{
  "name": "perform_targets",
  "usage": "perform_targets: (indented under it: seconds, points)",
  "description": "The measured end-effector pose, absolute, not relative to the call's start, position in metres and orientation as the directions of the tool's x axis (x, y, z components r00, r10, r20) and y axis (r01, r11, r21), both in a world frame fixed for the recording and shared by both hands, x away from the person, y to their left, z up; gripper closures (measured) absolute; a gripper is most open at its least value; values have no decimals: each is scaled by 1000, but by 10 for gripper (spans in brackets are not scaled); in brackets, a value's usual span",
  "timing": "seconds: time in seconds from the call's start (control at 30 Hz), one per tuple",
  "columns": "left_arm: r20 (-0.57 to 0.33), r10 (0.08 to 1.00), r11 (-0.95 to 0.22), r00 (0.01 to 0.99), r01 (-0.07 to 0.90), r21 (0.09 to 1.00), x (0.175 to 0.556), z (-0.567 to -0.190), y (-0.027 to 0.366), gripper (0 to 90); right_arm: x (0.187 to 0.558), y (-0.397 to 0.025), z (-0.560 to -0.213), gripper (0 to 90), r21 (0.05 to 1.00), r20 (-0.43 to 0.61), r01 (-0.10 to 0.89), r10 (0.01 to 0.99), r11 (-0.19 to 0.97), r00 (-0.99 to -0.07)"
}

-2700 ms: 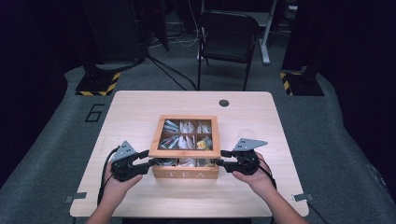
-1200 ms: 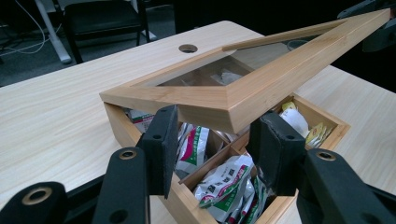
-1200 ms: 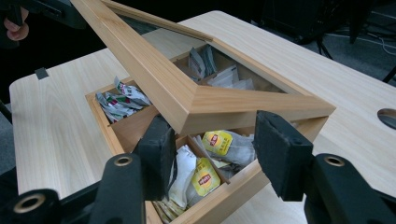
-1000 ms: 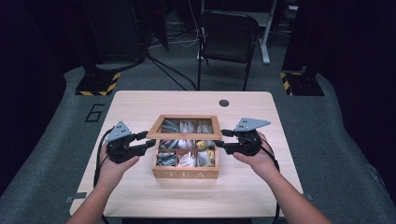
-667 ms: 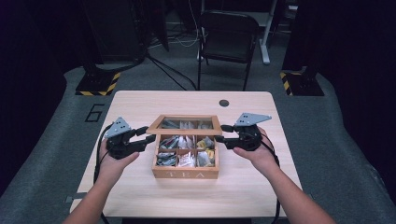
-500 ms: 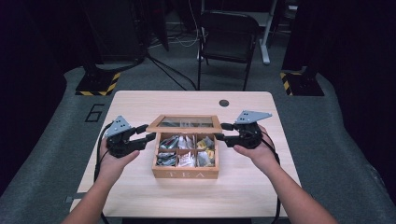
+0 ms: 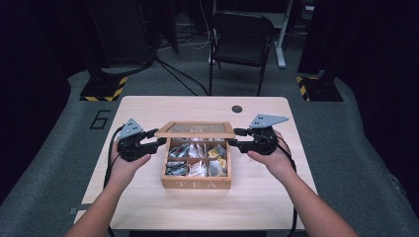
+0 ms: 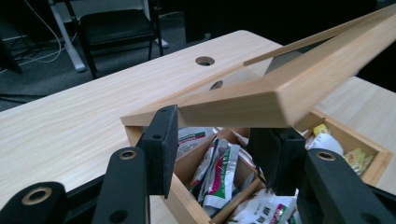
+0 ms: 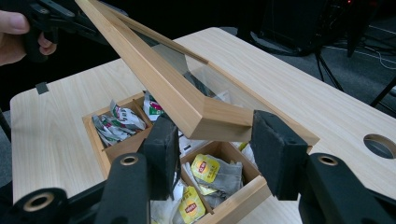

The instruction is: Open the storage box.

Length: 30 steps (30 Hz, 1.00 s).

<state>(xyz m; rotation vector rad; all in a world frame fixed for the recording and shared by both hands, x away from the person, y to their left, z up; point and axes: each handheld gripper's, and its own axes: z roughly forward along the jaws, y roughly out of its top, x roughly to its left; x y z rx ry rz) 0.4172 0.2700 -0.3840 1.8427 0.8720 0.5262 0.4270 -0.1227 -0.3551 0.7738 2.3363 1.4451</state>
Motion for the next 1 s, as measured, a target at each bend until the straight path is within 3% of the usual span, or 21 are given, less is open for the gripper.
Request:
perform_targets:
  seconds: [0.7,1.0]
  points:
    - [-8,772,-251,636,316,915,430,-379,267,543,434,-124,-352,530,899,24,267,571,346,-821]
    - [-5,774,-251,634,313,916,437,-372,266,546,444,-124,-347,478,908,1,242,578,341,-816]
